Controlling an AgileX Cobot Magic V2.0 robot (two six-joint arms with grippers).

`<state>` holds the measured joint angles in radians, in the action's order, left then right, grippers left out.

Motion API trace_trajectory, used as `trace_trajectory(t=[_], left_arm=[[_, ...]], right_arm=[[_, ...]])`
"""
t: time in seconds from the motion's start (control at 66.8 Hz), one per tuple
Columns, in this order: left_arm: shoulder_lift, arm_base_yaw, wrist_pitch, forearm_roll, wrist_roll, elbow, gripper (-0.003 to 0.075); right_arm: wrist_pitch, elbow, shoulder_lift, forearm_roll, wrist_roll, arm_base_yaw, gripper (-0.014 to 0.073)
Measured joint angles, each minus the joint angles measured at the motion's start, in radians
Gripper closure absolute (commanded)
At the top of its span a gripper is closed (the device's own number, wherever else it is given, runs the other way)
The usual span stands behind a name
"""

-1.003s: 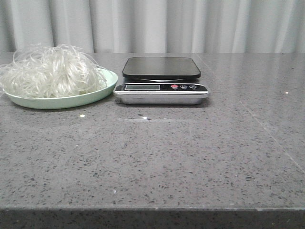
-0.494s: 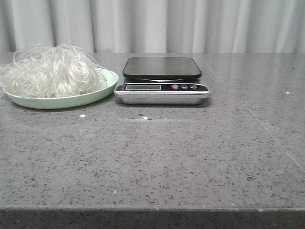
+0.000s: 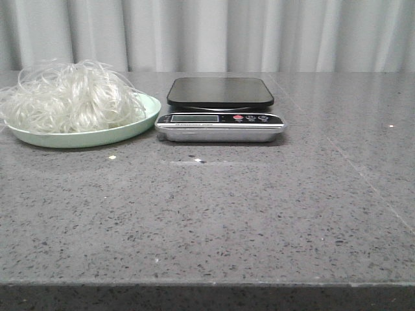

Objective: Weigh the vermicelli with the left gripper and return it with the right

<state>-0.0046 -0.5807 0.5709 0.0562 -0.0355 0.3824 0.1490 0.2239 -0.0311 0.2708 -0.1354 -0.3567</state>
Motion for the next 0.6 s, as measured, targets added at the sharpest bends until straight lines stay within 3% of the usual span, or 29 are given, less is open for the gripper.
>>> trace_trajectory(t=[0.329,0.449,0.599], left_arm=[[0.0,0.009,-0.024,0.0,0.0,-0.029,0.0594],[0.0,0.106,-0.104,0.012,0.0,-0.103,0.0594],[0.0,0.288,-0.303,0.006,0.0,-0.25,0.0594]], right_arm=[[0.0,0.0,0.0,0.0,-0.002,0.0,0.0428],[0.0,-0.002,0.0,0.0,-0.002,0.0,0.0428],[0.001,-0.002,0.0,0.0,-0.002,0.0,0.0428]])
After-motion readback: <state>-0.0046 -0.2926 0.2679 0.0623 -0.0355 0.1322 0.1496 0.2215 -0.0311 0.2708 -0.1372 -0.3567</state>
